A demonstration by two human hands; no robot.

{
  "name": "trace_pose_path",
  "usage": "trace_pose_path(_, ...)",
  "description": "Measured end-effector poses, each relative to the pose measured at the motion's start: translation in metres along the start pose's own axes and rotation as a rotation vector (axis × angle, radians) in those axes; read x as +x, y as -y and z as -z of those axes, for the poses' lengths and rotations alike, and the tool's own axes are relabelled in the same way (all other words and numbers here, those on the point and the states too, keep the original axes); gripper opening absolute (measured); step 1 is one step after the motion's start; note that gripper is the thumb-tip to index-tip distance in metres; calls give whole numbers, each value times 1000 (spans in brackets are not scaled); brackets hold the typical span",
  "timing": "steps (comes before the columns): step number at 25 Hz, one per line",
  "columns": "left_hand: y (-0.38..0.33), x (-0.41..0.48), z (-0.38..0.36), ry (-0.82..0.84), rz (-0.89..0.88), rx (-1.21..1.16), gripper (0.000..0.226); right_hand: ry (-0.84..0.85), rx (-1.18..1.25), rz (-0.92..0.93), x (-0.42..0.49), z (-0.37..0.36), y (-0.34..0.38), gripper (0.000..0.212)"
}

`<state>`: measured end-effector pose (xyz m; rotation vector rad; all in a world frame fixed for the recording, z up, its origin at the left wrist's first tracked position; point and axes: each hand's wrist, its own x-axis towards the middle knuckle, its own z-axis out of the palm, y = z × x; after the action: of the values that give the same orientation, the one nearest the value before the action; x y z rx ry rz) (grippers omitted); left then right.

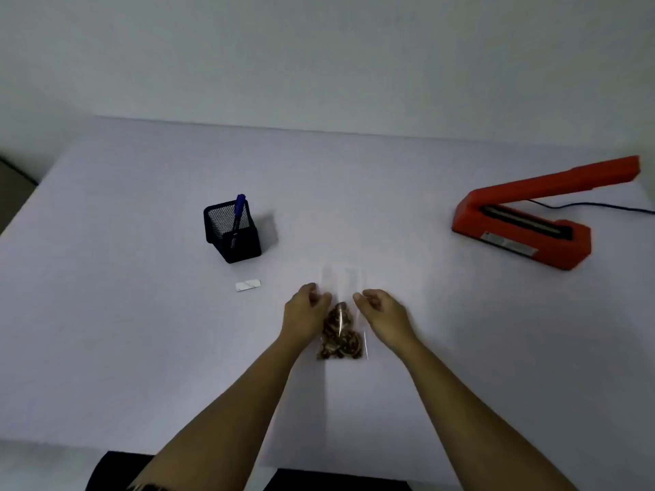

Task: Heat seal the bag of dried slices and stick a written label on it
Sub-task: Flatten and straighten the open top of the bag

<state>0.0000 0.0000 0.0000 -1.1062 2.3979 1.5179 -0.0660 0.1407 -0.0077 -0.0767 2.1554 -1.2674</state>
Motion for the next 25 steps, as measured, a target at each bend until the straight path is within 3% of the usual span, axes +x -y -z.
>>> trace_pose_path(3,0,10,-1,35,75,-108,49,30,86,-36,11,-6,0,39)
trace_pose_path(8,14,19,7,188,65,-313,36,24,246,-19,10,-7,-11,11)
trace_pose_path(12,19,17,17,311,-10,-278,28,67,304,-34,3,0,-19,14)
trace_pose_path(17,27,12,17,336,-77,-251,7,99,306,-22,-4,2,-24,14)
trace_pose_path(23,27,-1,5,354,-87,-330,5,78,270,35,-6,1,-23,11)
trace_pose_path(25,26,-1,6,377,-102,-305,16,94,277,20,-7,1,-25,11)
